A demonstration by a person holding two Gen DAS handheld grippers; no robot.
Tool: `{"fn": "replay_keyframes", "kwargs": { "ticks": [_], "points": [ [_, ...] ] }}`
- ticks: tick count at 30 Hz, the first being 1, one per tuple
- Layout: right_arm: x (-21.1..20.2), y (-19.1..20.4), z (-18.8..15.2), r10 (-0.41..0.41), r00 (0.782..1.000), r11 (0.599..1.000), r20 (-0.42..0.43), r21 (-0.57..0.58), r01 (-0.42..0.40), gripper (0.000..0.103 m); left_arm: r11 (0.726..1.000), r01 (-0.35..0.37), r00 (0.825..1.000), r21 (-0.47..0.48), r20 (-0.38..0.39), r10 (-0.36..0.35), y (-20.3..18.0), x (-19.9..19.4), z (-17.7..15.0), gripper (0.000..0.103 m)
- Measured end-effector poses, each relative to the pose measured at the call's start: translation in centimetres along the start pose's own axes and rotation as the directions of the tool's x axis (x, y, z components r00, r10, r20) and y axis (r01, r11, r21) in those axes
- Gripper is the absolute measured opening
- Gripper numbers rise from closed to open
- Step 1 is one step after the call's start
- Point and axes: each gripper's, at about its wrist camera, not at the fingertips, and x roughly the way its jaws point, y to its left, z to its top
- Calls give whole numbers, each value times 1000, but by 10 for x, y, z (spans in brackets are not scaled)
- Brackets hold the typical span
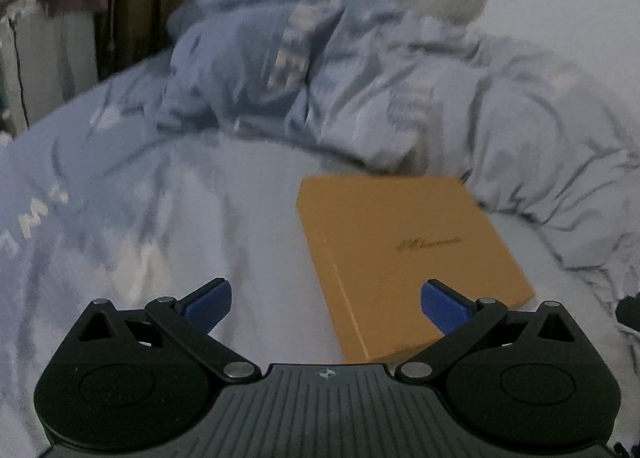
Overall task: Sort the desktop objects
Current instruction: 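Lower the left tool toward the flat orange Miaoweilu box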
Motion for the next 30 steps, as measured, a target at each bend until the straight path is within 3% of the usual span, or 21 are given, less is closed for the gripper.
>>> {"fn": "replay_keyframes", "kwargs": {
  "ticks": [4, 12, 18, 25, 30],
  "points": [
    [30, -25, 3, 22, 999, 999, -29, 24, -21, 103, 999, -42, 998, -29, -57, 40, -4, 33, 3, 103],
    [93, -42, 8, 57, 991, 993, -120, -99, -70, 103, 990, -75, 991, -122, -121, 60, -9, 80, 13, 103],
    [136, -57, -3, 67, 987, 990, -148, -112, -84, 103, 972, -116, 980, -205, -184, 78, -9, 115, 11, 103],
    [167, -87, -25, 13, 992, 997, -129, -68, -22, 103, 963, -154, 971, -223, -217, 104, -13, 147, 5, 103],
    [182, -117, -38, -28, 994, 999, -102, 29, 31, 103, 969, -121, 981, -214, -178, 83, -18, 151, 2, 103]
  ]
}}
